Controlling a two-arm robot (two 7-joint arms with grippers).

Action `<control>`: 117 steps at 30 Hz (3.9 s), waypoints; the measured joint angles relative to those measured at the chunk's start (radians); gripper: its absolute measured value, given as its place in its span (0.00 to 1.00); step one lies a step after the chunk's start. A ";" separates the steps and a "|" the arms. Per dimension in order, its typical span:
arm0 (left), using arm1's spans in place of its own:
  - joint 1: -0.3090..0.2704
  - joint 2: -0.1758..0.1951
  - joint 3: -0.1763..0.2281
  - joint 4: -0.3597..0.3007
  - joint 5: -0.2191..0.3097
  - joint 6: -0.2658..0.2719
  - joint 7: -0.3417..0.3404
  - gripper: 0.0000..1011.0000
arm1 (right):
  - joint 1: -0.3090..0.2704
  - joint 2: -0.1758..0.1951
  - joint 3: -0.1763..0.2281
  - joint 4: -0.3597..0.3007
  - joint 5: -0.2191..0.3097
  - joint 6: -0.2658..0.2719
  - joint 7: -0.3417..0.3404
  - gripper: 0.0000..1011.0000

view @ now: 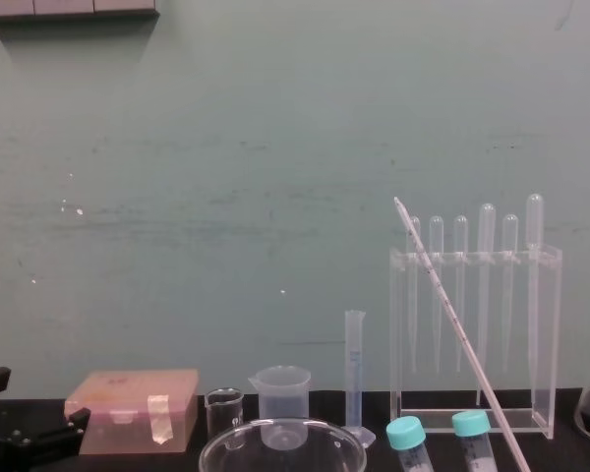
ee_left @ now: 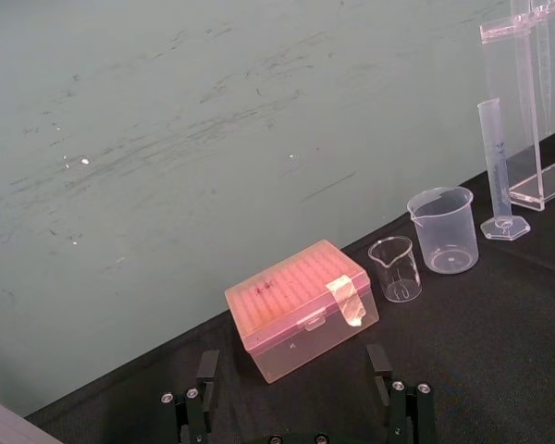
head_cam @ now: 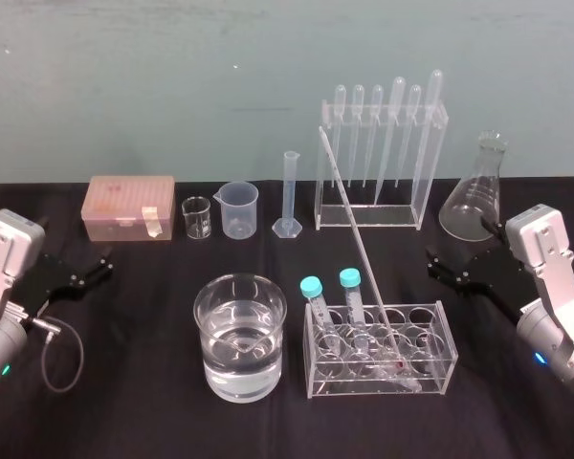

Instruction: Hold the thermometer with one hand and immerse one end into the beaker, then reinsert it into the test tube rack.

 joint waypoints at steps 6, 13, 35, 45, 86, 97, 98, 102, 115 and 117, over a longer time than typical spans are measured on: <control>0.000 0.000 0.000 0.000 0.000 0.000 0.000 1.00 | 0.000 0.000 0.000 0.000 0.000 0.000 0.000 0.99; 0.000 0.000 0.000 0.000 0.000 0.000 0.000 1.00 | 0.000 0.000 0.000 0.000 0.000 0.000 0.000 0.99; 0.000 0.000 0.000 0.000 0.000 0.000 0.000 1.00 | -0.022 0.027 0.084 -0.099 0.169 0.076 0.140 0.99; 0.000 0.000 0.000 0.000 0.000 0.000 0.000 1.00 | -0.041 0.069 0.207 -0.276 0.453 0.309 0.334 0.99; 0.000 0.000 0.000 0.000 0.000 0.000 0.000 1.00 | 0.274 -0.045 -0.056 -0.148 0.374 0.468 0.427 0.99; 0.000 0.000 0.000 0.000 0.000 0.000 0.000 1.00 | 0.274 -0.045 -0.056 -0.147 0.375 0.468 0.427 0.92; 0.000 0.000 0.000 0.000 0.000 0.000 0.000 1.00 | 0.274 -0.045 -0.056 -0.147 0.375 0.468 0.427 0.92; 0.000 0.000 0.000 0.000 0.000 0.000 0.000 1.00 | 0.274 -0.046 -0.056 -0.147 0.376 0.468 0.427 0.83; 0.000 0.000 0.000 0.000 0.000 0.000 0.000 1.00 | 0.274 -0.045 -0.056 -0.147 0.377 0.467 0.427 0.40; 0.000 0.000 0.000 0.000 0.000 0.000 0.000 1.00 | 0.274 -0.045 -0.056 -0.147 0.377 0.467 0.427 0.34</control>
